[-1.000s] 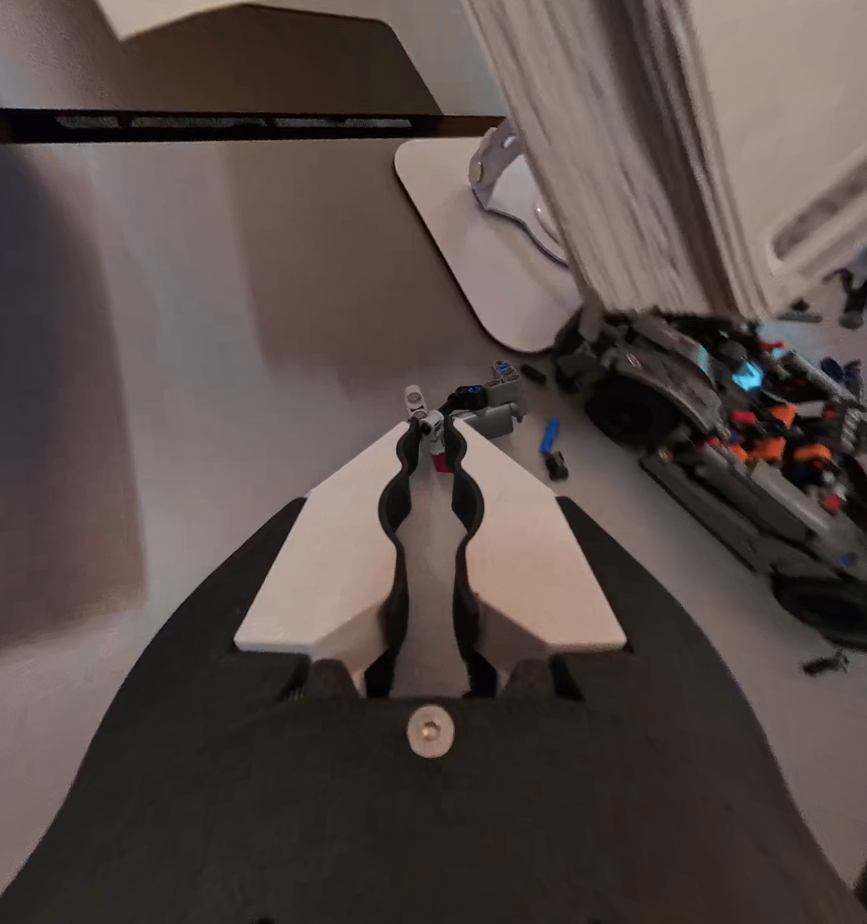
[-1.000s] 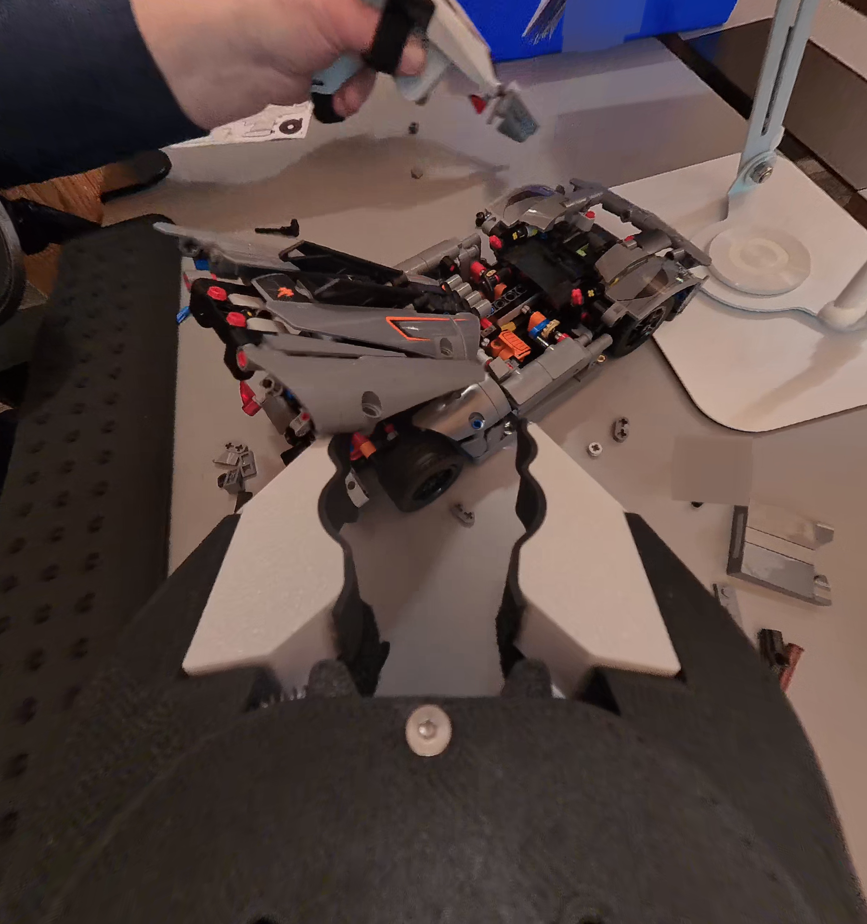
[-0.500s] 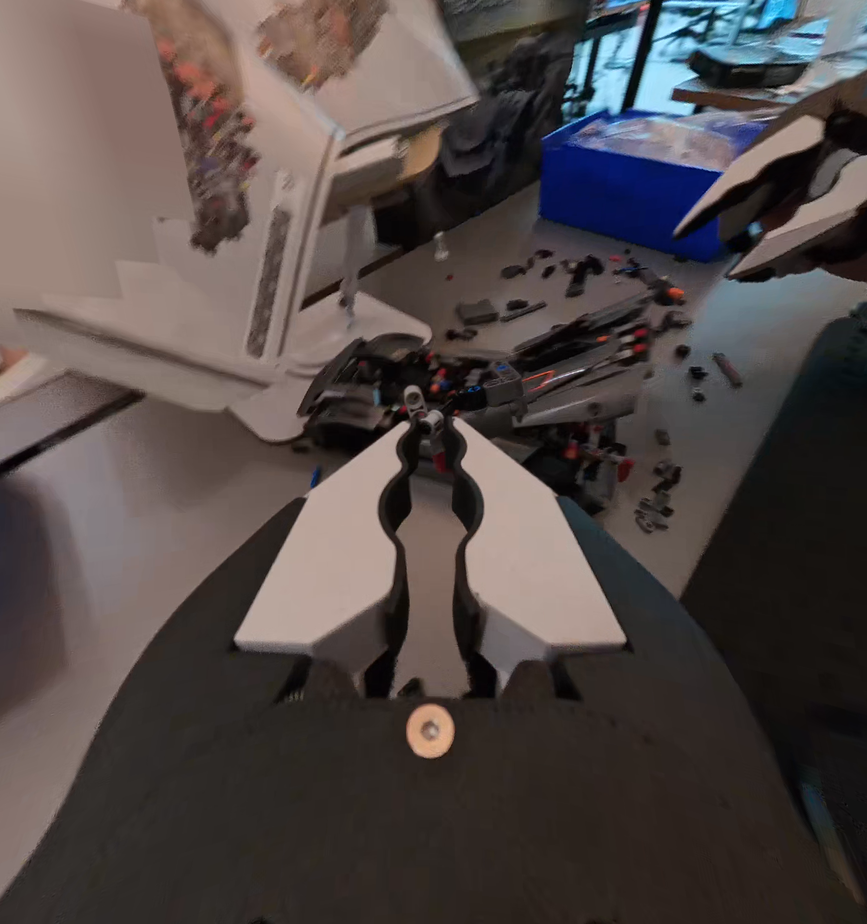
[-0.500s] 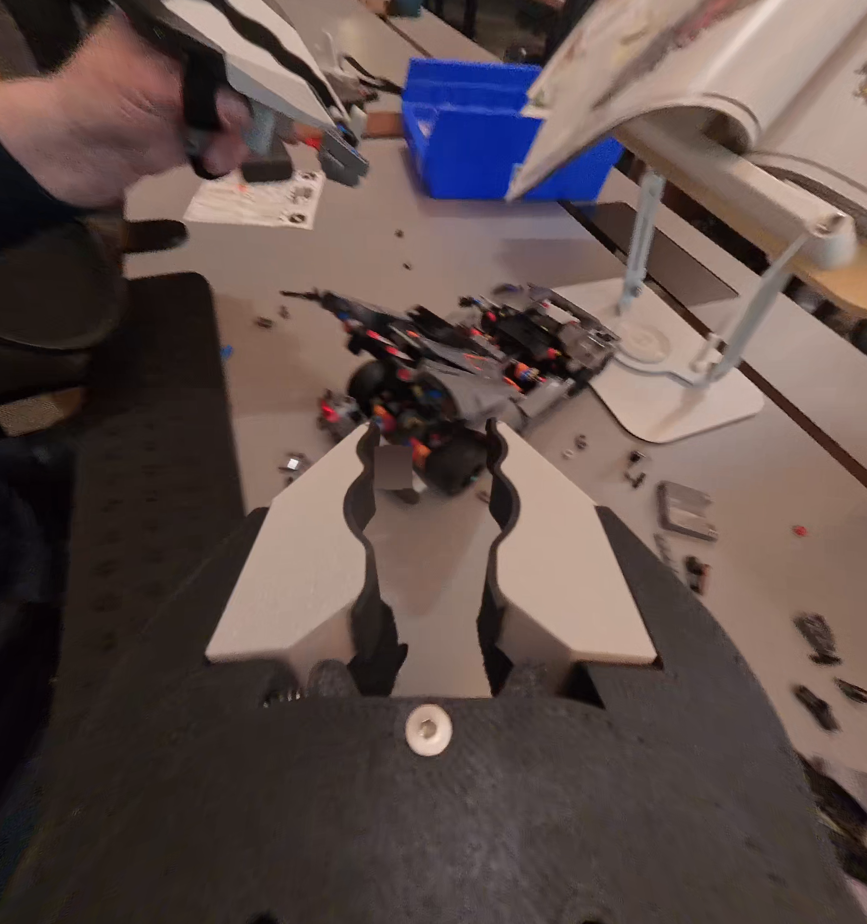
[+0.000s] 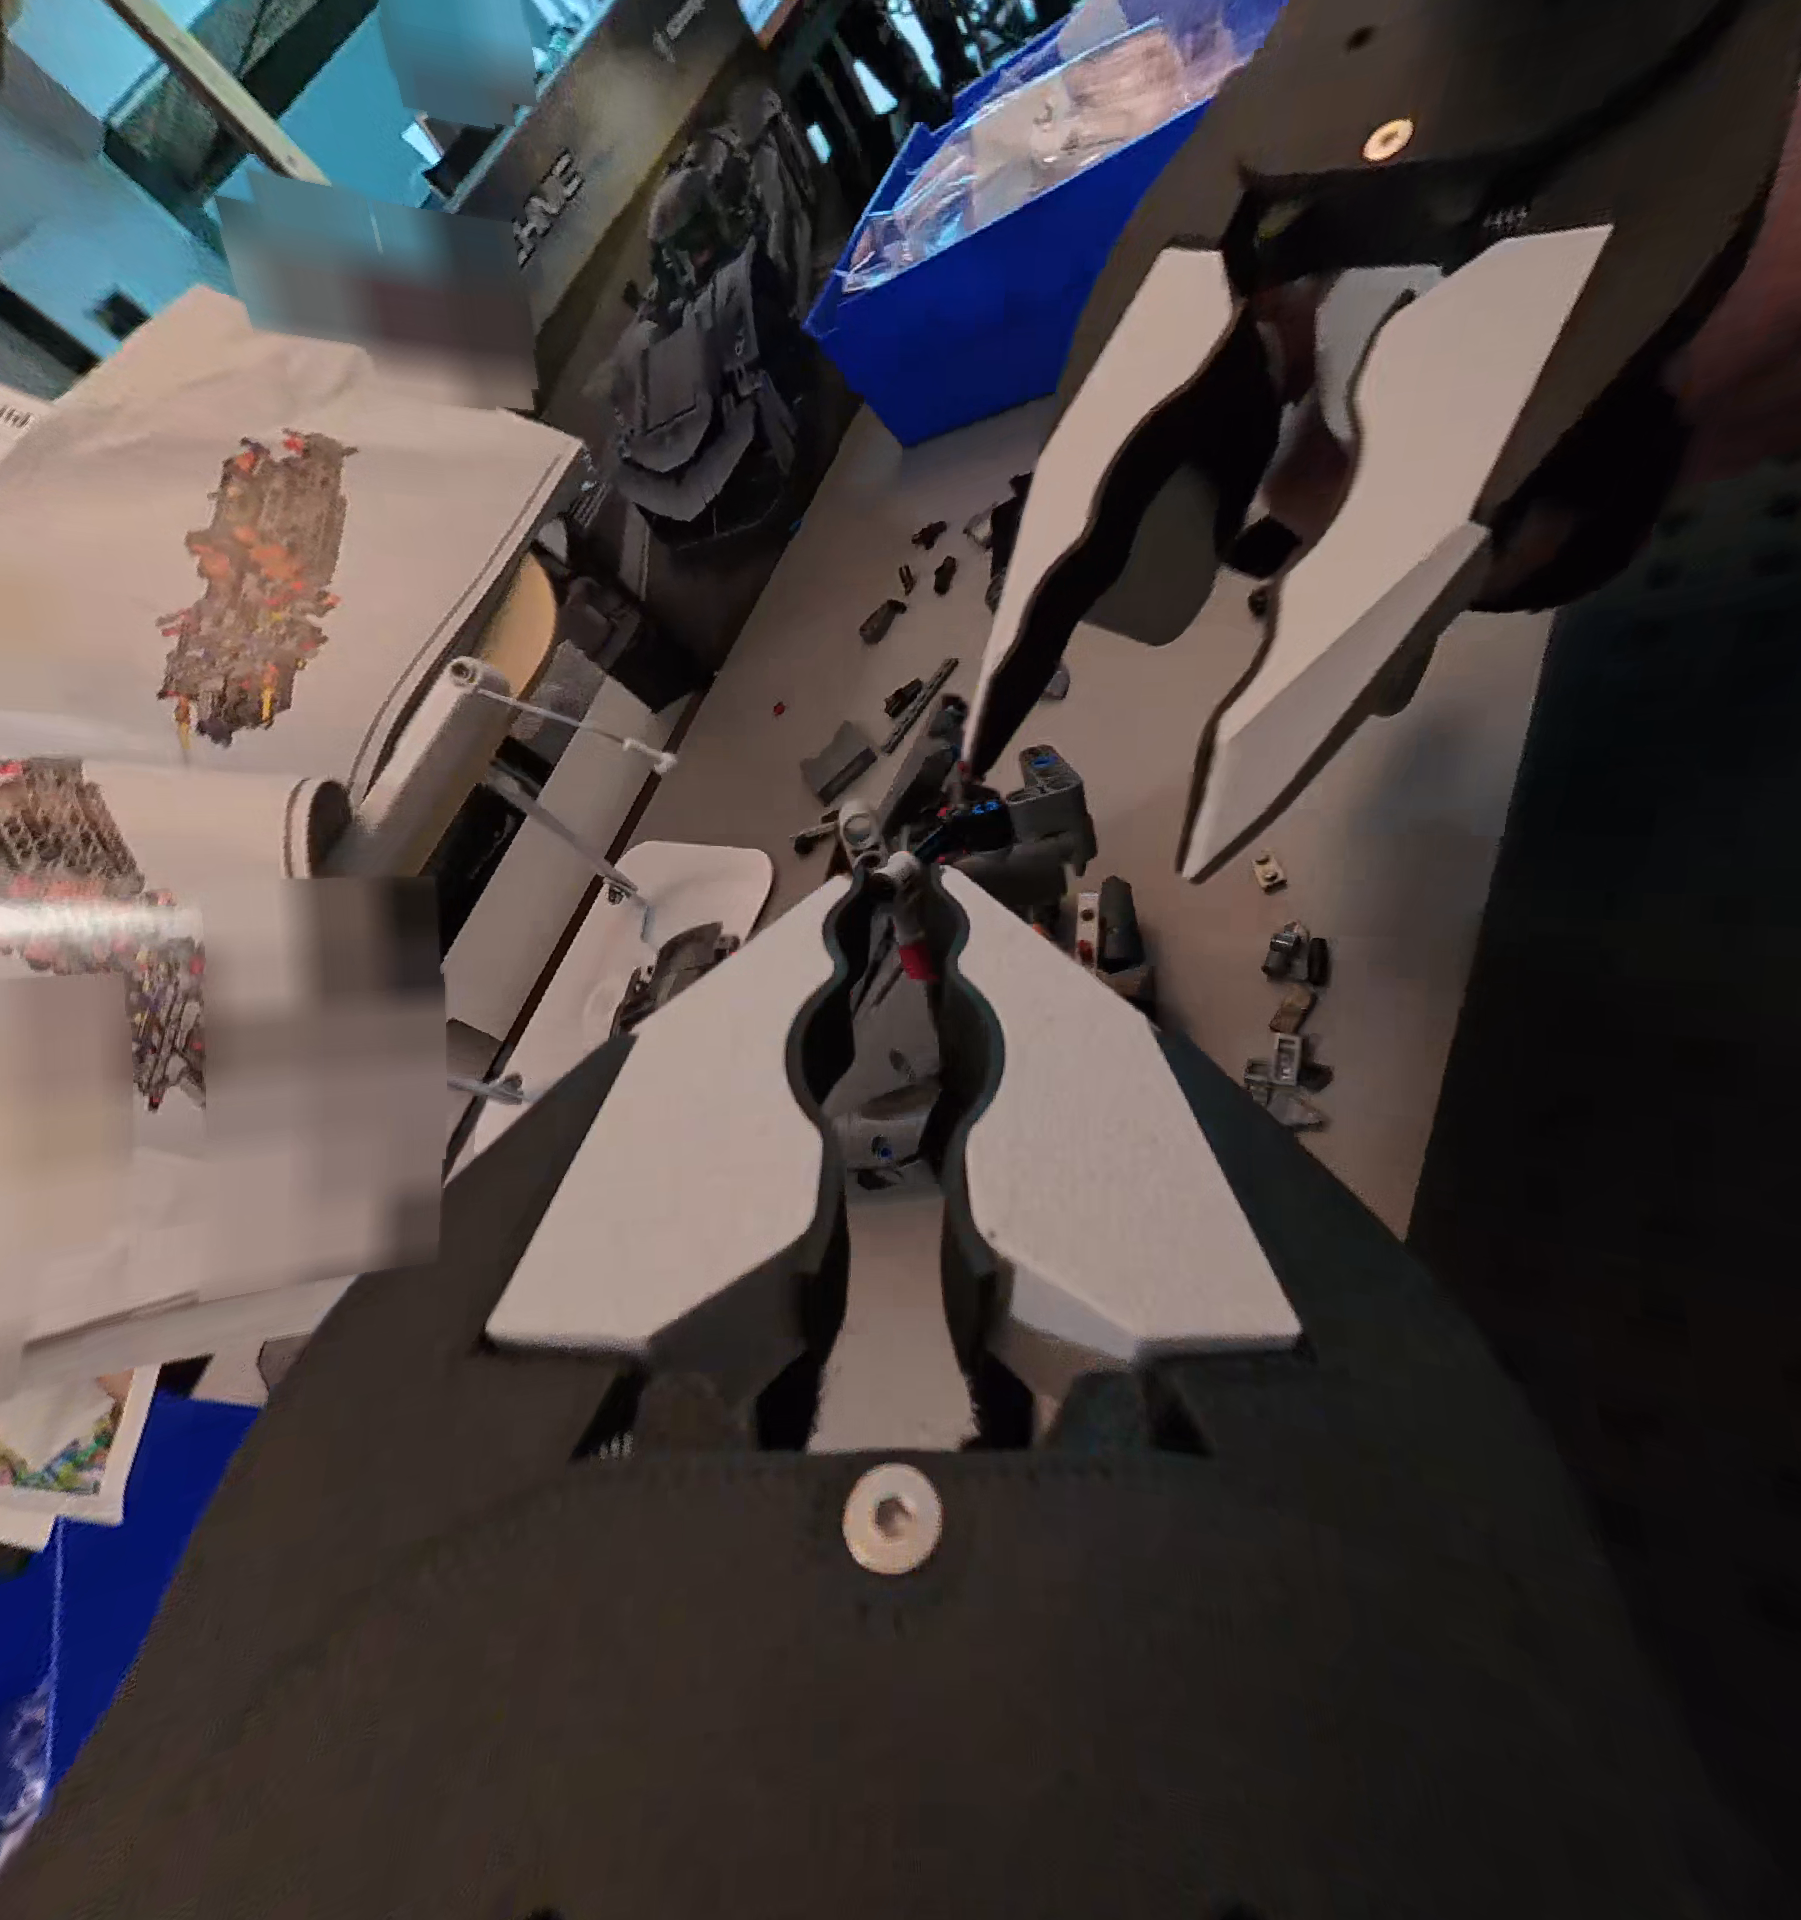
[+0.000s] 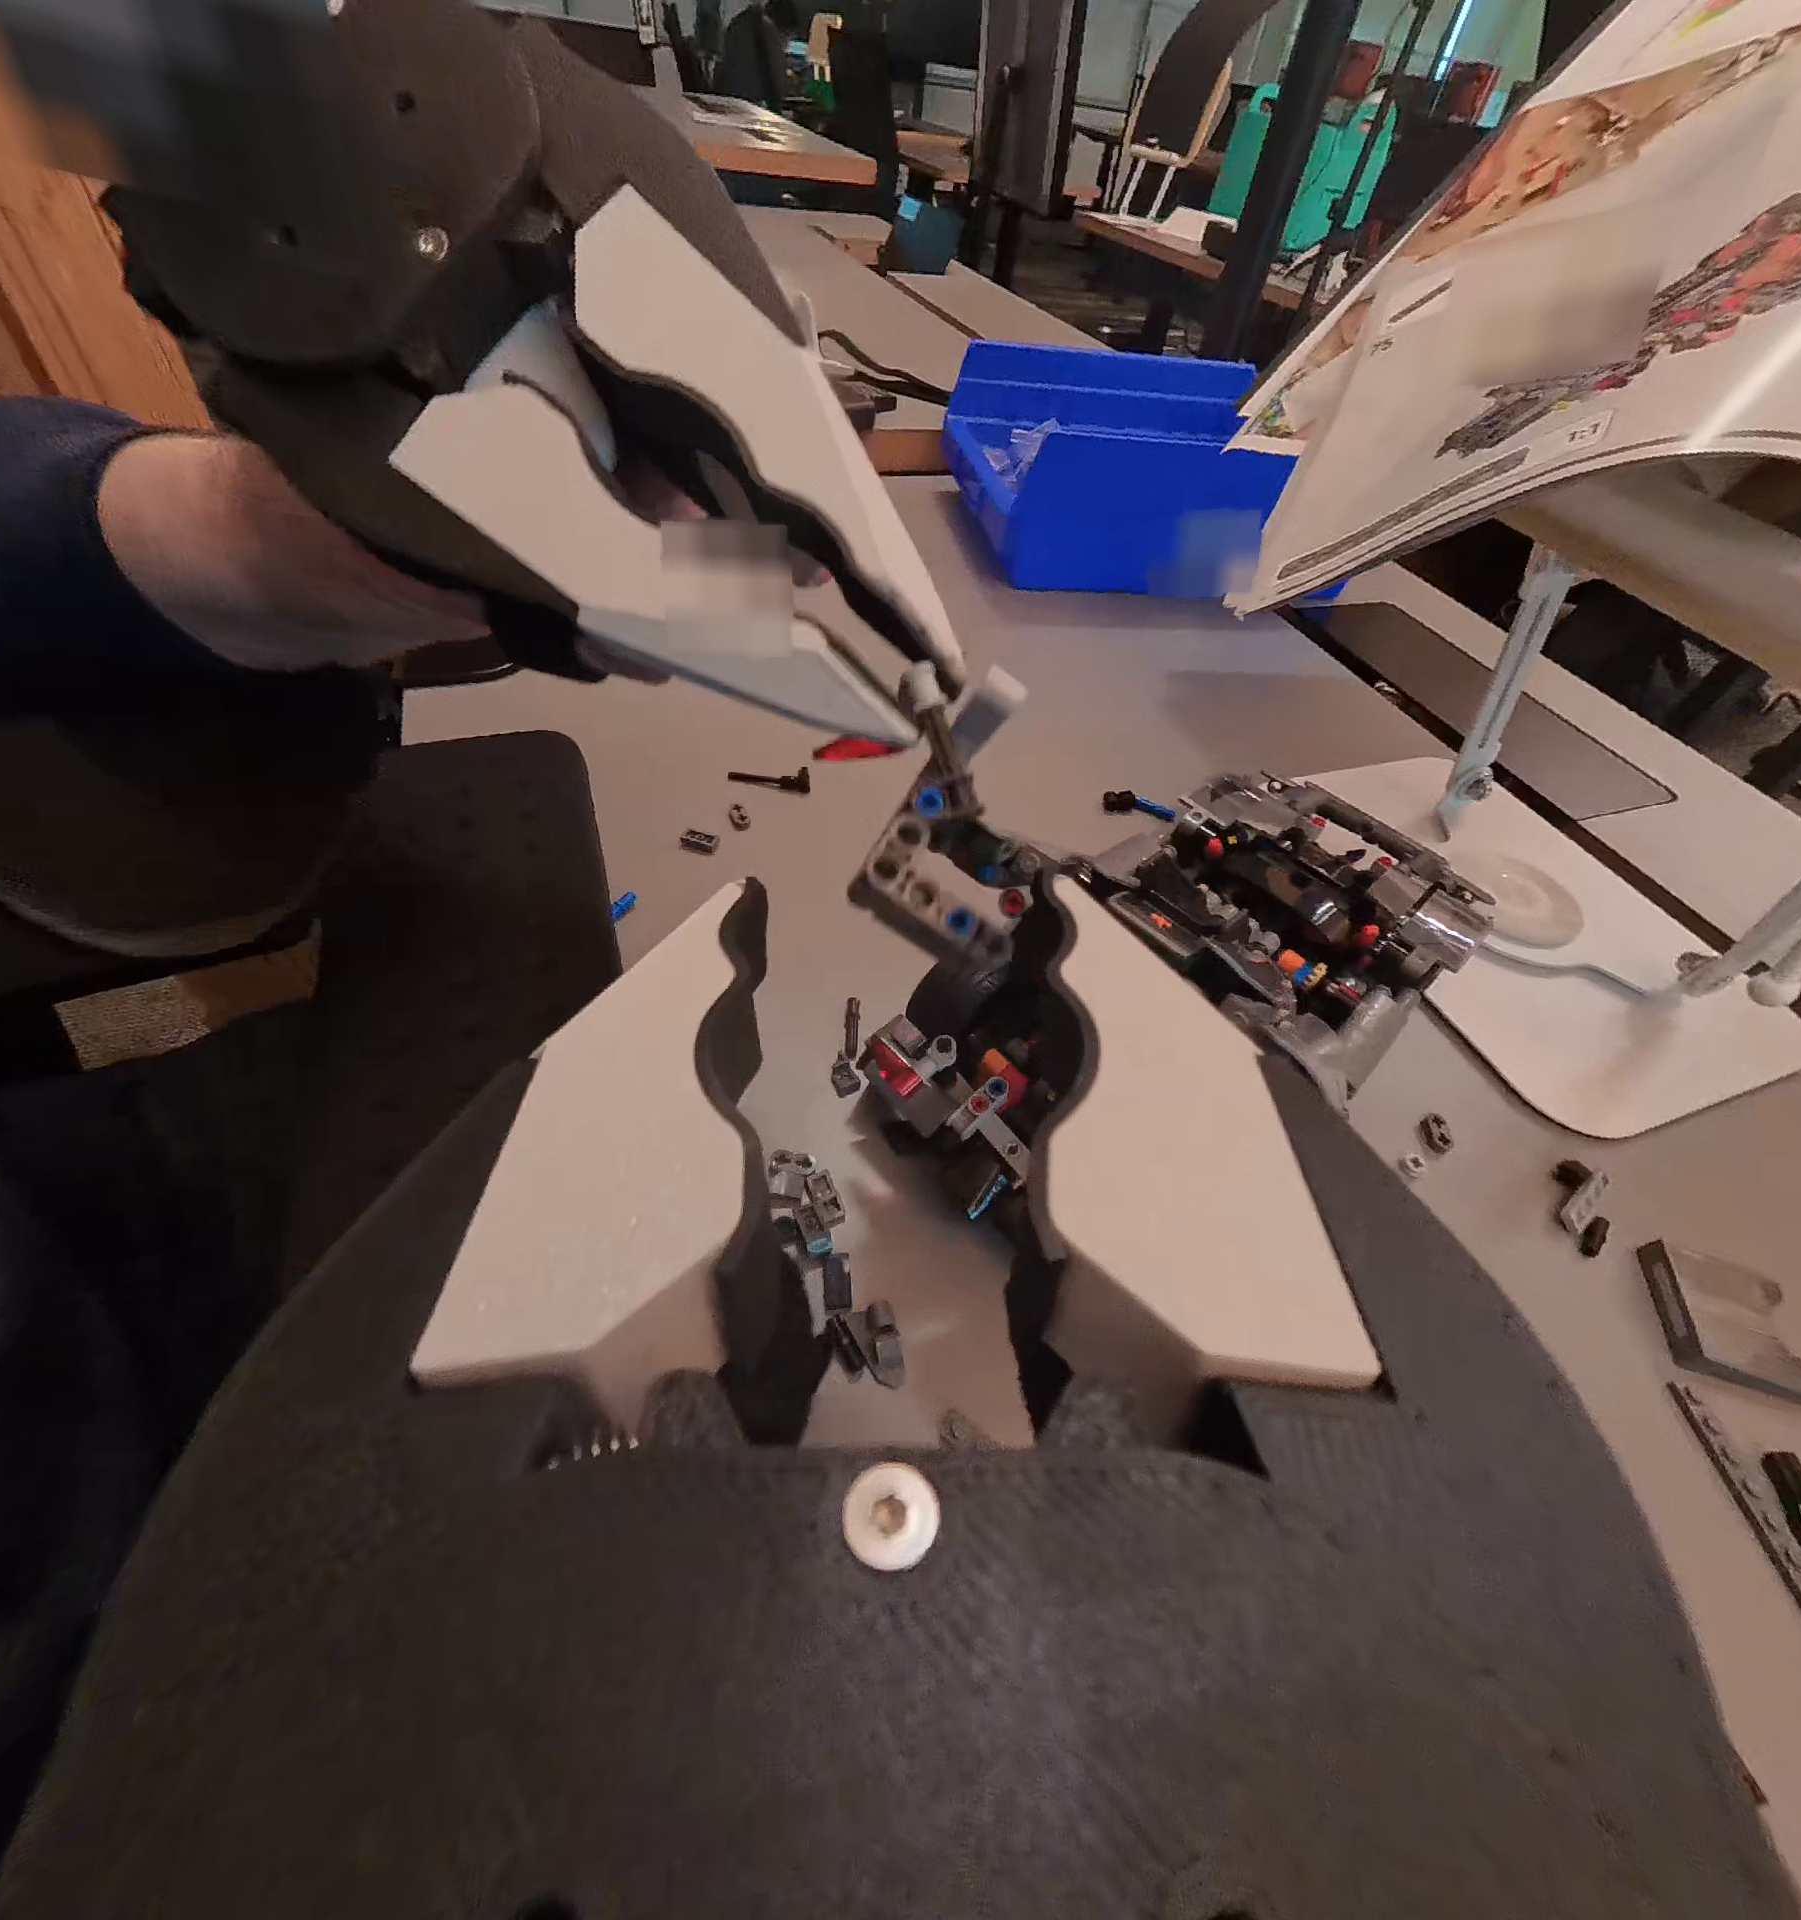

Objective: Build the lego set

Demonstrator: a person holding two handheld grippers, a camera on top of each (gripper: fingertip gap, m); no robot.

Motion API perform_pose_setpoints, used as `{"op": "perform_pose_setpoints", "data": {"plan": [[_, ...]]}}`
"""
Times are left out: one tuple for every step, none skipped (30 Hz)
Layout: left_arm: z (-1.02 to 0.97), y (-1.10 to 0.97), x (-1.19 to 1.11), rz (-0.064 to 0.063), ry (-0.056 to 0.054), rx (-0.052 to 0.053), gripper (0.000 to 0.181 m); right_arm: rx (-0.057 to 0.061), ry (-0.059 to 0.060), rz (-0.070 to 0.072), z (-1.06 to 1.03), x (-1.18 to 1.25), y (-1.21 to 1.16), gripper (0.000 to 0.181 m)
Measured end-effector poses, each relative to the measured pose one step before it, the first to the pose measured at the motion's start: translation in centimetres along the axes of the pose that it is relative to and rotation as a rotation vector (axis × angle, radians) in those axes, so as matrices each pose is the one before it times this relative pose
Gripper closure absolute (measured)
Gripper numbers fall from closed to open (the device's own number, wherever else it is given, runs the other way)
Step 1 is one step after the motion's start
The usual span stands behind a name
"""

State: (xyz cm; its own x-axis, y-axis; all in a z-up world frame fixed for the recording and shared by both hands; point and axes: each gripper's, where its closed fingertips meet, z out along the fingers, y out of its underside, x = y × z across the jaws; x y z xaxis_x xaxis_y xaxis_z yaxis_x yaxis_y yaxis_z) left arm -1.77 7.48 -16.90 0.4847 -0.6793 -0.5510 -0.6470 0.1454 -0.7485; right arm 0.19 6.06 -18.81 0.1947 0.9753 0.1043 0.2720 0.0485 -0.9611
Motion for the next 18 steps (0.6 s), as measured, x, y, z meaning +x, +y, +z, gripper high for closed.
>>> {"op": "perform_pose_setpoints", "data": {"plan": [[0.354, -0.16, 0.583, 0.0111, 0.0182, -0.0045, 0.175, -0.0007, 0.0001, 0.0036, 0.037, 0.056, 0.06, 0.134], [0.349, -0.173, 0.539, 0.0112, 0.0157, -0.0046, 0.175, -0.0034, -0.0045, 0.0019, 0.021, 0.012, 0.138, 0.14], [0.267, -0.252, 0.375, 0.0191, 0.0067, 0.0025, 0.174, -0.0109, -0.0131, -0.0024, 0.031, -0.113, 0.274, 0.149], [0.182, -0.152, 0.199, 0.0196, 0.0002, -0.0018, 0.175, -0.0139, -0.009, -0.0034, -0.002, -0.076, 0.326, 0.153], [0.139, -0.011, 0.073, 0.0152, -0.0014, -0.0062, 0.175, -0.0079, 0.0007, -0.0014, -0.047, 0.073, 0.239, 0.156], [0.123, 0.003, 0.089, 0.0049, 0.0036, -0.0021, 0.175, -0.0024, 0.0012, 0.0011, -0.072, 0.076, 0.152, 0.157], [0.103, -0.025, 0.077, -0.0058, 0.0061, 0.005, 0.175, -0.0021, -0.0025, 0.005, -0.055, 0.026, 0.115, 0.157], [0.09, 0.051, 0.044, -0.005, 0.0049, 0.0018, 0.175, -0.0018, -0.0023, 0.0077, -0.047, 0.02, 0.088, 0.16], [0.063, 0.12, -0.125, 0.006, -0.011, -0.0061, 0.175, 0.0028, 0.0015, 0.0069, -0.041, 0.045, -0.003, 0.163], [0.009, -0.012, -0.051, 0.0225, -0.013, -0.0028, 0.175, 0.0021, 0.0026, 0.0059, -0.01, 0.02, -0.019, 0.163], [-0.018, -0.151, 0.022, 0.0182, -0.0111, 0.0004, 0.175, -0.0047, 0.0011, 0.0008, 0.031, -0.044, 0.063, 0.164], [-0.005, -0.17, 0.061, 0.0132, -0.0076, 0.0035, 0.175, -0.0085, 0.0037, -0.0031, 0.06, -0.021, 0.116, 0.165], [0.042, -0.036, 0.027, 0.0137, -0.0093, -0.0023, 0.175, -0.0056, 0.0065, -0.0004, 0.014, 0.041, 0.077, 0.165], [0.064, 0.052, -0.004, 0.0159, -0.011, -0.0064, 0.175, -0.0023, 0.0049, 0.0032, -0.013, 0.046, 0.042, 0.166], [0.048, -0.001, 0.051, 0.0101, -0.0038, -0.0039, 0.175, -0.0028, 0.0023, 0.0058, -0.011, 0.03, 0.071, 0.166], [0.024, -0.053, 0.046, 0.0015, -0.0012, -0.0007, 0.175, 0.0004, 0.0025, 0.01, -0.025, 0.033, 0.03, 0.167], [0.003, -0.096, -0.018, 0.0009, -0.0044, 0.0043, 0.175, 0.0049, 0.0043, 0.0134, -0.04, 0.054, -0.028, 0.167], [0.026, -0.047, 0.005, 0.0063, -0.0031, -0.0005, 0.175, 0.0029, 0.0036, 0.0135, -0.004, 0.023, 0.003, 0.167]]}}
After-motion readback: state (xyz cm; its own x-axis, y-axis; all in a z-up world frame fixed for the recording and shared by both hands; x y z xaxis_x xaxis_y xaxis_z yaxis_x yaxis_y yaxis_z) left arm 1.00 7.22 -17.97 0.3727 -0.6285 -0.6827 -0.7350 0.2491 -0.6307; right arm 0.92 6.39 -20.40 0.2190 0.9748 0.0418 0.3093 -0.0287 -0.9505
